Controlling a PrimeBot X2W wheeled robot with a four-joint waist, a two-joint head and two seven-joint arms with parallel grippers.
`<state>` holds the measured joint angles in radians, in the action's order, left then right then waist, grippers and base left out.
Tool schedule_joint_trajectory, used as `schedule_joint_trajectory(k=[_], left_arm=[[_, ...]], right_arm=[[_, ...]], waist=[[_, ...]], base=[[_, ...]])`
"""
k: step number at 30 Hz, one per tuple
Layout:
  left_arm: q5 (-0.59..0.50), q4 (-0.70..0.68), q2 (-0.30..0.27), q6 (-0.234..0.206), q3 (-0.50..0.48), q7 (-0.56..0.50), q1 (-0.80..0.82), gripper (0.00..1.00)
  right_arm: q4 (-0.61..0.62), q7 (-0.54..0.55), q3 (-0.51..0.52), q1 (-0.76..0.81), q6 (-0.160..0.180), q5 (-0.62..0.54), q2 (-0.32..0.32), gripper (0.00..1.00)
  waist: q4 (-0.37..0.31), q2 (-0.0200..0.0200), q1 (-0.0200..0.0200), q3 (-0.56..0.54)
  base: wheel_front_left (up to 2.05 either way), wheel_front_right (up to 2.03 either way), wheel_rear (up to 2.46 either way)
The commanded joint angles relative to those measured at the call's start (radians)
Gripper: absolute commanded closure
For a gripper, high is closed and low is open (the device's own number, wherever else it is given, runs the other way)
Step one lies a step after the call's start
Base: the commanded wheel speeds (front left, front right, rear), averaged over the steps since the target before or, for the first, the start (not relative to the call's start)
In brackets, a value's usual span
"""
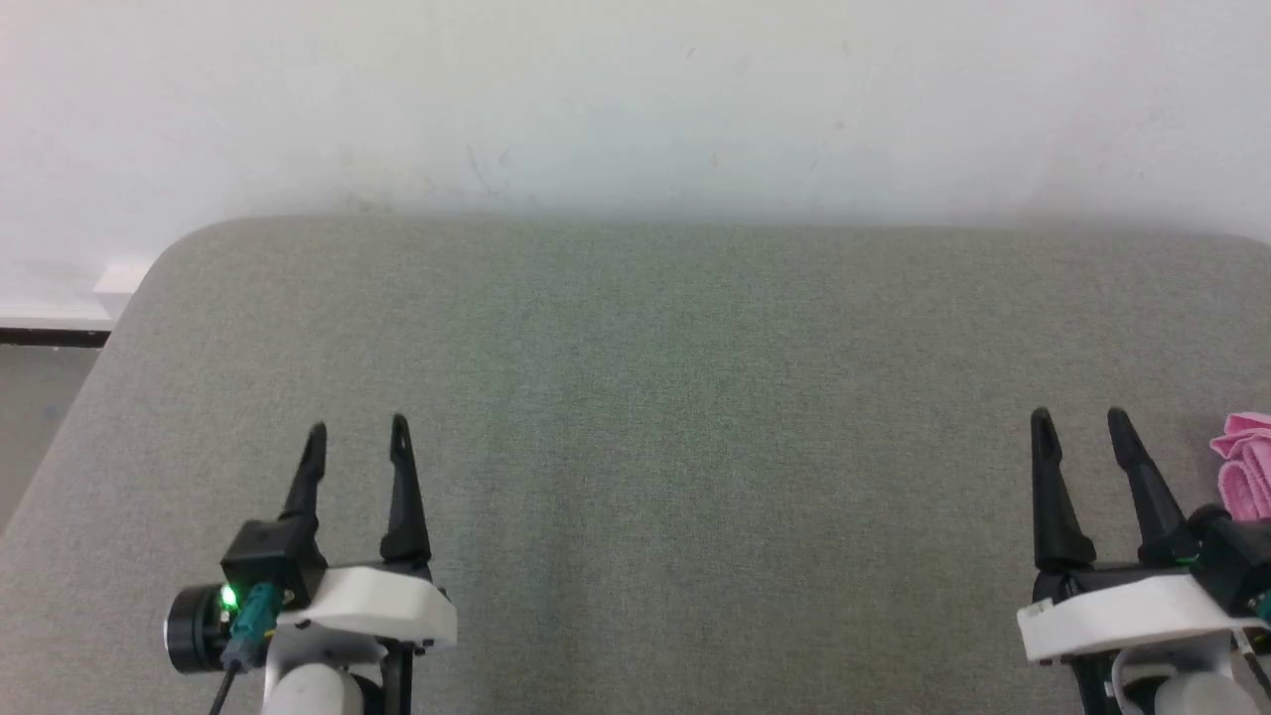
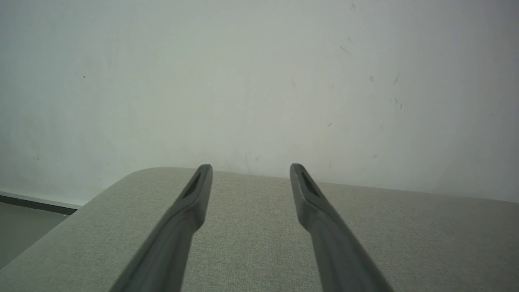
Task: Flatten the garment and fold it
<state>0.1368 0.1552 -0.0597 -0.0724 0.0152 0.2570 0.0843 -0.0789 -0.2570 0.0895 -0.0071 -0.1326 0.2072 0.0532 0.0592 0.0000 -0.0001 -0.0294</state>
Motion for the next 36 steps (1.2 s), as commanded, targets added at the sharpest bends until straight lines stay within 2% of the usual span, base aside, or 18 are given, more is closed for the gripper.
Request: schedule_joint_trajectory(k=[1,16,17,36], left_arm=[[0.011,0.011,0.003,0.001,0.005,0.005,-0.015,0.0],[0.05,0.087,0.008,-0.007,0.047,0.005,-0.017,0.0],[0.05,0.086,0.008,-0.007,0.049,0.005,-0.016,1.0],[0.029,0.06,0.004,0.007,0.041,-0.028,-0.018,1.0]], right_arm=[[-0.003,-0.005,-0.001,0.014,0.002,-0.005,-0.003,0.0],[-0.04,-0.005,-0.016,0.04,0.002,0.011,-0.003,0.0],[-0.04,-0.005,-0.016,0.04,0.002,0.012,-0.003,1.0],[-0.024,0.028,-0.022,0.03,0.0,-0.016,0.0,1.0]], waist=[[0.0,0.0,0.0001,-0.002],[-0.002,0.0,0.0001,0.009],[-0.002,0.0,0.0001,0.01],[-0.008,0.0,0.0001,0.012]], base=[[0.0,0.0,0.0],[0.0,0.0,0.0],[0.0,0.0,0.0],[0.0,0.0,0.0]])
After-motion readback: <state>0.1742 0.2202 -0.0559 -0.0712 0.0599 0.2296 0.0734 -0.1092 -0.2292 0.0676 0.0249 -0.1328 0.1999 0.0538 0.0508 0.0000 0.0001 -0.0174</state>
